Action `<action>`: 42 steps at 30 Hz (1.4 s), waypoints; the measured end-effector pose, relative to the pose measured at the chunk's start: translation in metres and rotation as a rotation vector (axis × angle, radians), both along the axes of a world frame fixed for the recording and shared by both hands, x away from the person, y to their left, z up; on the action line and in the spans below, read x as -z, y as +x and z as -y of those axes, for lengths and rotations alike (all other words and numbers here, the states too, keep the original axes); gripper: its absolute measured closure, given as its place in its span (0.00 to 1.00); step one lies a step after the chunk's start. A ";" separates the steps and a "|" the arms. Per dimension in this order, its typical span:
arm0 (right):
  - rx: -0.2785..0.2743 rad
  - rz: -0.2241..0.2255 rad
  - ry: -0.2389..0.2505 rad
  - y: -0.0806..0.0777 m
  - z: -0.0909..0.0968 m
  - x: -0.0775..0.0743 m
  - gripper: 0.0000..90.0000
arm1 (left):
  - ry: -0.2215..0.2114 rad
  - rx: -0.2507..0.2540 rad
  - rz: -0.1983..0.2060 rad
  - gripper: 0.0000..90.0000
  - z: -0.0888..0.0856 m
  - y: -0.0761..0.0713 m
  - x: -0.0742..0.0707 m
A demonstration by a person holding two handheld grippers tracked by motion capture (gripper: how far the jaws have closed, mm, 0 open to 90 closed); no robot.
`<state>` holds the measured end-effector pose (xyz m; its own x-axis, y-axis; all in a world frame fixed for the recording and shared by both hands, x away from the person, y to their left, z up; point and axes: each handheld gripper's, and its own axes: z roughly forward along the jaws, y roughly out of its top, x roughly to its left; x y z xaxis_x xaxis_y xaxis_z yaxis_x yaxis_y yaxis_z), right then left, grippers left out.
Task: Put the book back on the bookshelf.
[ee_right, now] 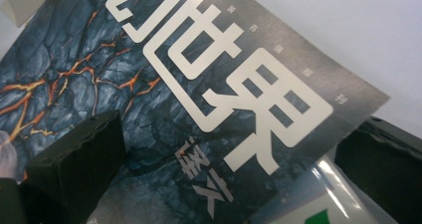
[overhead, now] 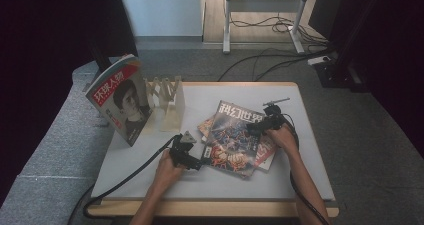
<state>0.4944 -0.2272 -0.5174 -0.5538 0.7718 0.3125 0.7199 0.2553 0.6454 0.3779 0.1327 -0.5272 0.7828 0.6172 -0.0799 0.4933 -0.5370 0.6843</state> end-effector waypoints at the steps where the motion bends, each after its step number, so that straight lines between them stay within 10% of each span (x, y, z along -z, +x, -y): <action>1: -0.005 -0.001 0.008 0.000 0.000 0.000 0.02 | 0.000 0.000 0.000 0.00 0.000 0.000 0.000; 19: 0.006 0.078 0.079 -0.011 0.008 -0.033 0.23 | -0.009 -0.002 -0.011 0.00 0.000 0.001 0.001; 25: 0.026 0.093 0.147 -0.012 0.017 -0.041 0.46 | -0.009 -0.002 -0.012 0.00 0.000 0.001 0.001; 33: 0.064 0.143 0.104 -0.019 0.019 -0.049 0.82 | -0.010 -0.002 -0.013 0.00 0.000 0.001 0.001; 42: 0.034 0.240 0.048 -0.034 0.007 -0.068 0.90 | -0.012 0.000 -0.017 0.00 -0.001 0.001 0.000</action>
